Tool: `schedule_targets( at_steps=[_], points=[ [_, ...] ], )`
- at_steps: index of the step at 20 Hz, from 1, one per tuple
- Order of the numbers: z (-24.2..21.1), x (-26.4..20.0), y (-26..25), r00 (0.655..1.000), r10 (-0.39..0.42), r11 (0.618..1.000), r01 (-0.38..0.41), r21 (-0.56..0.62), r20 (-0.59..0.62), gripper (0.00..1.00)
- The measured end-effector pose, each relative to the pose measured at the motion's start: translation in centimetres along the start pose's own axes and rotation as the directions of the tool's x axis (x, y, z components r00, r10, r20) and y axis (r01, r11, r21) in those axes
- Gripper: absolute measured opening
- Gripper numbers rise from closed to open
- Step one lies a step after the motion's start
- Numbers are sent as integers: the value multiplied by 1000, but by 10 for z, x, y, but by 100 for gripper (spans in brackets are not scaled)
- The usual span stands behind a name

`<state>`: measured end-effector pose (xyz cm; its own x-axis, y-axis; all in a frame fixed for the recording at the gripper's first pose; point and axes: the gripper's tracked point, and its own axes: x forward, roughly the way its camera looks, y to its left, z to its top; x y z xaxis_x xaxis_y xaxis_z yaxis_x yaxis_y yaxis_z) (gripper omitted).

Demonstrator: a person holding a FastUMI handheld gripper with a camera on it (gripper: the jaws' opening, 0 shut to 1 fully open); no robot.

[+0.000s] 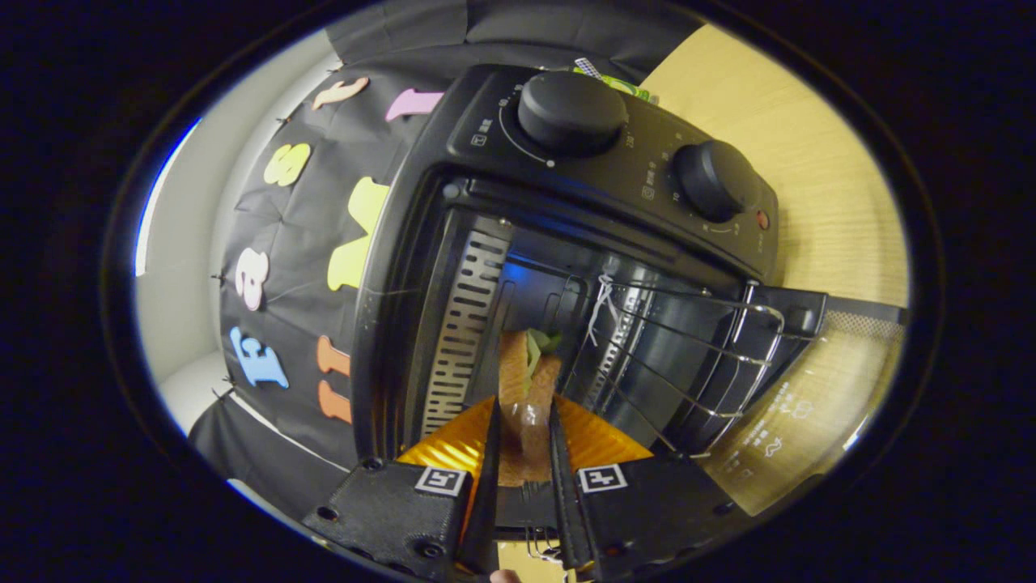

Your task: Open the toaster oven, put the food inside, and close the toaster oven door.

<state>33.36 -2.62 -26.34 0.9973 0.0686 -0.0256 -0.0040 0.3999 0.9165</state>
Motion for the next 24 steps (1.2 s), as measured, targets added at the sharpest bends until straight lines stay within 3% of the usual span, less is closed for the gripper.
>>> schedule_targets(
  at_steps=[2,5,7,10,12,15,17,20,24],
  points=[
    [-27,5,-6,996,-50,995,43,-94,-71,39],
    [-22,0,4,993,-34,995,24,-94,-110,51],
    [-30,-2,-3,987,-92,965,55,-256,-135,61],
    [-47,-3,-5,971,-174,826,54,-561,-162,70],
    [-52,-2,-3,965,-205,737,42,-675,-163,81],
    [-56,-8,-9,946,-271,638,39,-769,-177,100],
    [-50,-11,-21,931,-334,577,77,-813,-149,100],
    [-48,-16,-24,923,-360,510,71,-857,-138,100],
    [-56,-37,-33,905,-413,356,62,-932,-97,100]
  ],
)
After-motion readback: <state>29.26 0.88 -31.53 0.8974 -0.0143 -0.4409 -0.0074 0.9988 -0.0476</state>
